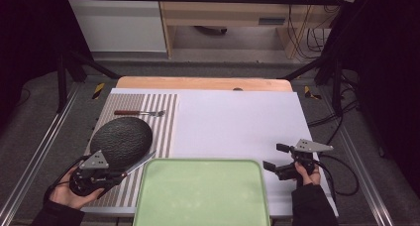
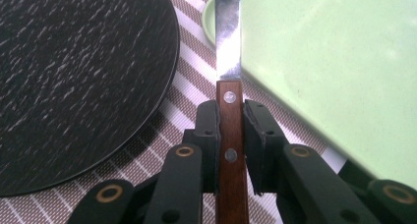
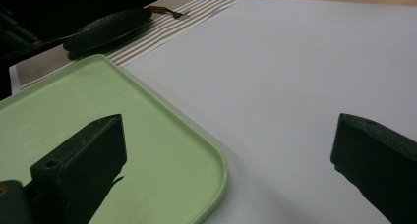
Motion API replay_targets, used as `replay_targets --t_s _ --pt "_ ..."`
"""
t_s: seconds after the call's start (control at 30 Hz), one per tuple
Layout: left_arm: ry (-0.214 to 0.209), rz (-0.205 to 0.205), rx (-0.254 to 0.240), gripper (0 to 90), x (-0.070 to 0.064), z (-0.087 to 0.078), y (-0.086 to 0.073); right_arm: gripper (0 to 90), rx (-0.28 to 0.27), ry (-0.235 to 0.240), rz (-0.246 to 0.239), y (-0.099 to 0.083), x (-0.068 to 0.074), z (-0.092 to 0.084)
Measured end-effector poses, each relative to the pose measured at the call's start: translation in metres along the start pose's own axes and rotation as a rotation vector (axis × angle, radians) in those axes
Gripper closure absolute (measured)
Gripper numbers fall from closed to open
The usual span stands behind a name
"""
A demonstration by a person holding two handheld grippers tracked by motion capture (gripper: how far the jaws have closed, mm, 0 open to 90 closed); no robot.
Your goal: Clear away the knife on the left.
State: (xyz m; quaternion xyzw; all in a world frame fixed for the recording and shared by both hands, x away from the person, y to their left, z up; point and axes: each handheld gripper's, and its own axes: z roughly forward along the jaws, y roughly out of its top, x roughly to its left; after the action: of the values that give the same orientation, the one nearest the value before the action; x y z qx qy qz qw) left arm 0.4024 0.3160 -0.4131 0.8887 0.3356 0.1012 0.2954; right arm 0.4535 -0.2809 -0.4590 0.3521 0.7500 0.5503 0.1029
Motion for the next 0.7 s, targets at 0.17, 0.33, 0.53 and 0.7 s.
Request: replay_targets --t_s 0.17,0.33,0.53,0.7 --pt "0.006 -0.017 -0.009 76.8 -0.005 0.003 0.005 0.5 -0.003 0.000 0.000 0.000 0.000 0.000" --pt "0.004 -0.019 -0.022 76.8 -0.009 0.007 0.010 0.5 0.001 -0.001 0.000 0.000 0.000 0.000" --pt "0.008 -0.033 -0.037 76.8 -0.015 0.009 0.016 0.6 0.000 -0.002 -0.001 0.000 0.000 0.000" --pt "0.003 -0.040 -0.045 76.8 -0.021 0.012 0.020 0.5 0.002 -0.003 0.000 0.000 0.000 0.000"
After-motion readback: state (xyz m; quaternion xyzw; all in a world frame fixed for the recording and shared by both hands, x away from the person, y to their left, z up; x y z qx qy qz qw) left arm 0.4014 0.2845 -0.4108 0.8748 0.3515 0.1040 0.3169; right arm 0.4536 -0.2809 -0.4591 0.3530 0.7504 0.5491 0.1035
